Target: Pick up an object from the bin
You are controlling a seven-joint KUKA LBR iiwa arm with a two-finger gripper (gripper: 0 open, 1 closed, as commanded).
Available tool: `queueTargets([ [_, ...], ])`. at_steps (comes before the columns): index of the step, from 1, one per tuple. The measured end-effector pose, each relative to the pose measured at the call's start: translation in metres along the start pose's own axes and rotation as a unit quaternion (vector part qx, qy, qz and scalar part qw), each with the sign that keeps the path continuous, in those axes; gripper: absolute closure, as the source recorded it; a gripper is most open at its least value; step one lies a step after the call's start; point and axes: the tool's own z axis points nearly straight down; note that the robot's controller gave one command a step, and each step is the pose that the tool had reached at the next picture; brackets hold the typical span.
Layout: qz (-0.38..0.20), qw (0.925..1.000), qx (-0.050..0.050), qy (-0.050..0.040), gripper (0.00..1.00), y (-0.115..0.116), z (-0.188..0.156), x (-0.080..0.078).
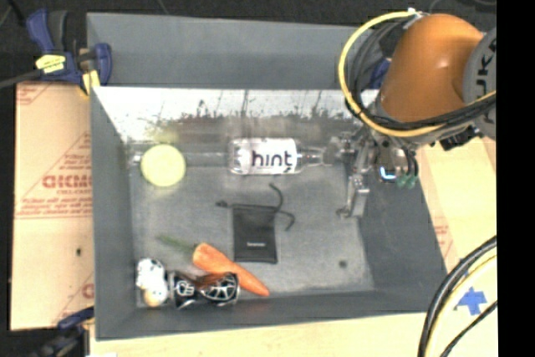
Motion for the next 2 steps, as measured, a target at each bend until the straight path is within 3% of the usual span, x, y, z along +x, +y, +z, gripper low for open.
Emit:
queueTargets([
  [1, -0.001, 1.0000, 0.000, -0.0036, 0.00, 0.000, -0.005, -0.001],
  [2, 0.008, 0.9999, 0.001, -0.0083, 0.00, 0.021, 0.030, -0.005],
])
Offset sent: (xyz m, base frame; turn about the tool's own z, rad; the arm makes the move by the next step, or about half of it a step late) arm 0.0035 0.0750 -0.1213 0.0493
